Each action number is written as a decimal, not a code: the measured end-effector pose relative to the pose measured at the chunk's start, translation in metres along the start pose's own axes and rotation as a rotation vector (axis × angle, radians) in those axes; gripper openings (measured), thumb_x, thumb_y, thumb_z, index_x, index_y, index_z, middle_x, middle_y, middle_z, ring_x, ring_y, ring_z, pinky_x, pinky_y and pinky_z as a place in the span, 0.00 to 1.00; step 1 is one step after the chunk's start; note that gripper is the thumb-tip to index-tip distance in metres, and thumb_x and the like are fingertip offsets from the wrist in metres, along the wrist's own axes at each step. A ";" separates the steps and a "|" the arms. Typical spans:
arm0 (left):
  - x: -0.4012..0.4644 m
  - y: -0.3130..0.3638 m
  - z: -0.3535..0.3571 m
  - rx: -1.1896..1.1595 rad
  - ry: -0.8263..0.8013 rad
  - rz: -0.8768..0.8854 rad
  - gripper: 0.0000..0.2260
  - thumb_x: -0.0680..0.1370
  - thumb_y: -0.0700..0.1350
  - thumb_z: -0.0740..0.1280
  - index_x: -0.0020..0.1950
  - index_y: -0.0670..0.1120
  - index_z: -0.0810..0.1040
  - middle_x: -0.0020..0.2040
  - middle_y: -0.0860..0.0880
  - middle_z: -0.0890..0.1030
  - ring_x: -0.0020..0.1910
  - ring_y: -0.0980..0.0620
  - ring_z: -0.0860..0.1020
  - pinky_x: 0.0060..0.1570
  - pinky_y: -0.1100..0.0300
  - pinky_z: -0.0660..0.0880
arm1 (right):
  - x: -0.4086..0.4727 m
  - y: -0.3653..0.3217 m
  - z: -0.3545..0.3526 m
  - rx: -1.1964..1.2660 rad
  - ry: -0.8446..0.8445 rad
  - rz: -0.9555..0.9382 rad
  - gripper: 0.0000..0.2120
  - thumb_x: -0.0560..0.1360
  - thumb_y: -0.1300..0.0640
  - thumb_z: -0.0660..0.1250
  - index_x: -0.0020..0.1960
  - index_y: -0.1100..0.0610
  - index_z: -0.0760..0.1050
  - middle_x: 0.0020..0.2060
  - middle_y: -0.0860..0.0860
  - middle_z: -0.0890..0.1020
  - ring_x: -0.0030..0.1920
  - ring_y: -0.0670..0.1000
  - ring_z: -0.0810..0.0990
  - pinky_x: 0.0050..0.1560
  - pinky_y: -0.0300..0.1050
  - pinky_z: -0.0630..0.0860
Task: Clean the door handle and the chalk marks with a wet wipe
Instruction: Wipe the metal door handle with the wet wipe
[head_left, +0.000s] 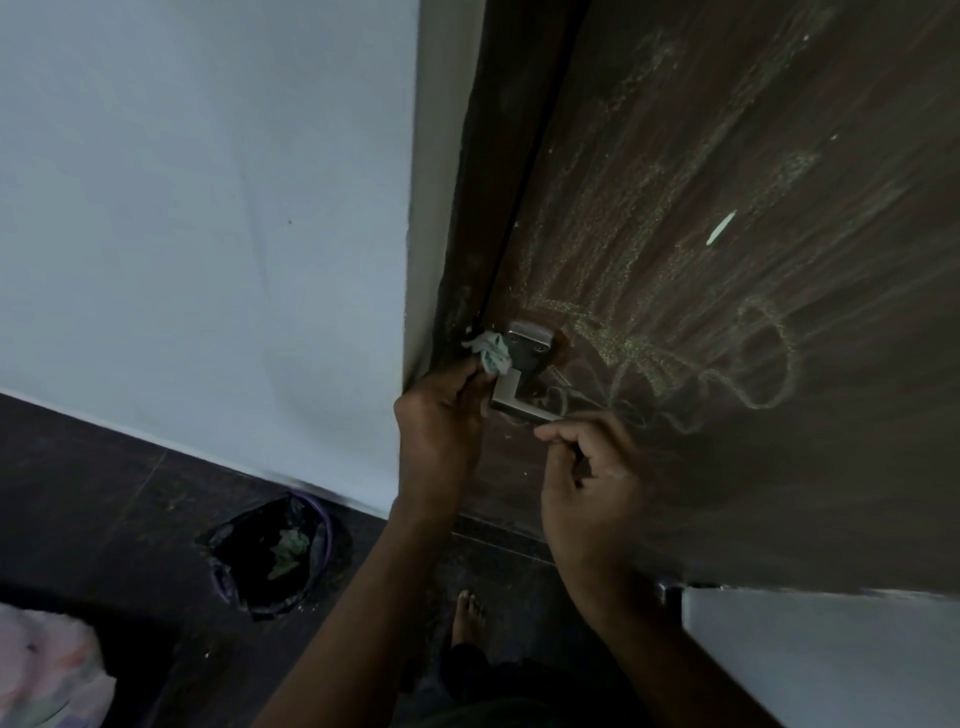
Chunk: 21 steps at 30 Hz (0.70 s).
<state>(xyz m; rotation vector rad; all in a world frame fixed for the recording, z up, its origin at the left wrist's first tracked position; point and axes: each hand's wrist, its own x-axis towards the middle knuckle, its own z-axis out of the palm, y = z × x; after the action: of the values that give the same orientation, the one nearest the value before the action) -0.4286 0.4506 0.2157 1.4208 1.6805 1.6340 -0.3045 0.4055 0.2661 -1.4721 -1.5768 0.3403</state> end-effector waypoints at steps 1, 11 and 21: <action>-0.002 -0.003 0.000 0.033 -0.008 0.004 0.12 0.78 0.44 0.70 0.61 0.50 0.83 0.55 0.67 0.81 0.55 0.69 0.80 0.56 0.75 0.73 | 0.000 -0.002 0.001 0.006 0.009 -0.002 0.13 0.76 0.58 0.59 0.42 0.56 0.81 0.42 0.46 0.79 0.43 0.52 0.81 0.38 0.47 0.79; 0.004 0.003 -0.008 0.210 -0.101 0.131 0.08 0.78 0.36 0.70 0.55 0.42 0.85 0.50 0.51 0.85 0.50 0.58 0.82 0.54 0.78 0.69 | 0.000 -0.006 0.000 0.016 0.006 0.003 0.12 0.77 0.59 0.60 0.42 0.57 0.82 0.42 0.49 0.81 0.43 0.55 0.81 0.38 0.56 0.79; 0.010 0.016 -0.006 0.217 -0.005 0.172 0.07 0.77 0.36 0.72 0.54 0.42 0.85 0.51 0.47 0.86 0.50 0.57 0.80 0.58 0.77 0.69 | 0.000 -0.007 0.000 0.014 0.011 0.007 0.13 0.76 0.57 0.59 0.42 0.59 0.82 0.42 0.50 0.82 0.45 0.59 0.81 0.38 0.57 0.80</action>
<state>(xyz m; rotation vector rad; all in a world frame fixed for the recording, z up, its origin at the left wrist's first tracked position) -0.4316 0.4529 0.2353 1.7133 1.8231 1.5710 -0.3095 0.4040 0.2713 -1.4661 -1.5582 0.3462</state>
